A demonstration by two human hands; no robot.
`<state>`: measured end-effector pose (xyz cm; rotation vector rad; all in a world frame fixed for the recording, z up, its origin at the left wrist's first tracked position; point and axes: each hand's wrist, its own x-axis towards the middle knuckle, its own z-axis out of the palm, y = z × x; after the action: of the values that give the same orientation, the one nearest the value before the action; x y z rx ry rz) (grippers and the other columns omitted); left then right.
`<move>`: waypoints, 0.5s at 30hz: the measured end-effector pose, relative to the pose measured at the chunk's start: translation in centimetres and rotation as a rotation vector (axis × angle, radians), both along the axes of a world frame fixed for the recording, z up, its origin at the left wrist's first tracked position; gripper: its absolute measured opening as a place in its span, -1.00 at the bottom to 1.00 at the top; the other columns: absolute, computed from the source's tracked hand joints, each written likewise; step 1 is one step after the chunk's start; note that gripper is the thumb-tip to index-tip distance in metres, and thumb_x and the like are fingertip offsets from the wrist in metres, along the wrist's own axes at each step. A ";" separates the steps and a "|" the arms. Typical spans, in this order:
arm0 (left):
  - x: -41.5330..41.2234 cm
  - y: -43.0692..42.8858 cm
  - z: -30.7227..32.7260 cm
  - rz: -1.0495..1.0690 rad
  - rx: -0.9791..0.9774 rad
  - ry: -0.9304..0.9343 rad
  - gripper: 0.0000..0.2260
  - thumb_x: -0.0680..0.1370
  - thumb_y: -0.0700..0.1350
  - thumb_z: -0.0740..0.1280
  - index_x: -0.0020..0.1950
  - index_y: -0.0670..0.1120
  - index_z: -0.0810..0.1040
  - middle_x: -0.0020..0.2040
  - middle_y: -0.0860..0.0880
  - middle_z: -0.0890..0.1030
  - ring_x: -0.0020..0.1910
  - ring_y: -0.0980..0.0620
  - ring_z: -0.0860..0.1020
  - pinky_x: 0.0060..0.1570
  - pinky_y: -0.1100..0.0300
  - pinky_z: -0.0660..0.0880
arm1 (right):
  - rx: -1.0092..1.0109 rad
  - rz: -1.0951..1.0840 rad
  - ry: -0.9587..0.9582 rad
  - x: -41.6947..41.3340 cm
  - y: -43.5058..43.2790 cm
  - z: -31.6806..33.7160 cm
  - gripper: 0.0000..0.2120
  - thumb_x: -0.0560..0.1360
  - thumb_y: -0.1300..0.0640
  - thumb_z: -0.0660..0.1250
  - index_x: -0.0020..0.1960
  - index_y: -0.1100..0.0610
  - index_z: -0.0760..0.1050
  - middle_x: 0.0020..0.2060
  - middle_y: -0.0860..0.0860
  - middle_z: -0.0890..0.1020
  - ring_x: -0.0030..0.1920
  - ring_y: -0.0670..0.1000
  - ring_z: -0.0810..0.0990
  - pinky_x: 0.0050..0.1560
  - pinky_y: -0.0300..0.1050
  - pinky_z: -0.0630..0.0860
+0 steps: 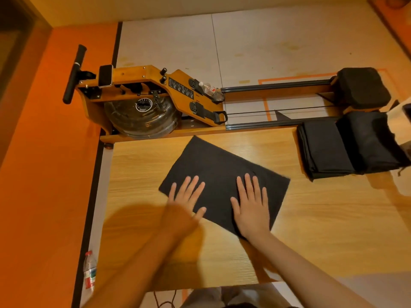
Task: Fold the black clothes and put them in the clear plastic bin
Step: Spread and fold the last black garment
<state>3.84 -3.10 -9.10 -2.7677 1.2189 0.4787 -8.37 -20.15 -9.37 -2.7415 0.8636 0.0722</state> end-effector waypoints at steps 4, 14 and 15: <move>3.0 0.6 3.1 -0.004 0.032 -0.098 -0.44 0.63 0.05 -0.01 0.56 0.03 -0.19 0.58 0.00 -0.20 0.53 0.04 -0.29 0.42 0.03 -0.45 | 0.124 0.007 -0.003 -2.9 5.6 2.6 -0.34 0.56 -0.22 -0.11 0.57 0.08 0.09 0.54 0.10 0.16 0.54 0.12 0.08 0.44 0.02 0.06; -9.3 2.0 -0.7 0.108 -0.148 0.017 -0.42 0.62 0.16 -0.01 0.56 -0.13 0.13 0.56 -0.10 0.16 0.55 -0.06 0.08 0.47 -0.02 0.02 | -0.096 0.427 0.025 -3.9 -0.7 -0.9 -0.48 0.65 -0.13 -0.11 0.54 0.04 0.17 0.51 0.04 0.28 0.54 0.02 0.07 0.47 0.06 0.06; -9.1 2.4 -0.7 0.049 -0.130 0.008 -0.41 0.61 0.16 -0.01 0.57 -0.13 0.12 0.56 -0.10 0.16 0.55 -0.05 0.08 0.47 -0.02 0.02 | -0.092 0.388 0.035 -4.8 -0.2 -1.0 -0.47 0.65 -0.14 -0.15 0.54 0.04 0.17 0.51 0.05 0.27 0.54 0.03 0.07 0.47 0.07 0.07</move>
<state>-5.28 -0.69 -9.84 -2.9131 1.2284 0.4289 -13.16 -20.33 -10.40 -2.9638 0.3395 0.1583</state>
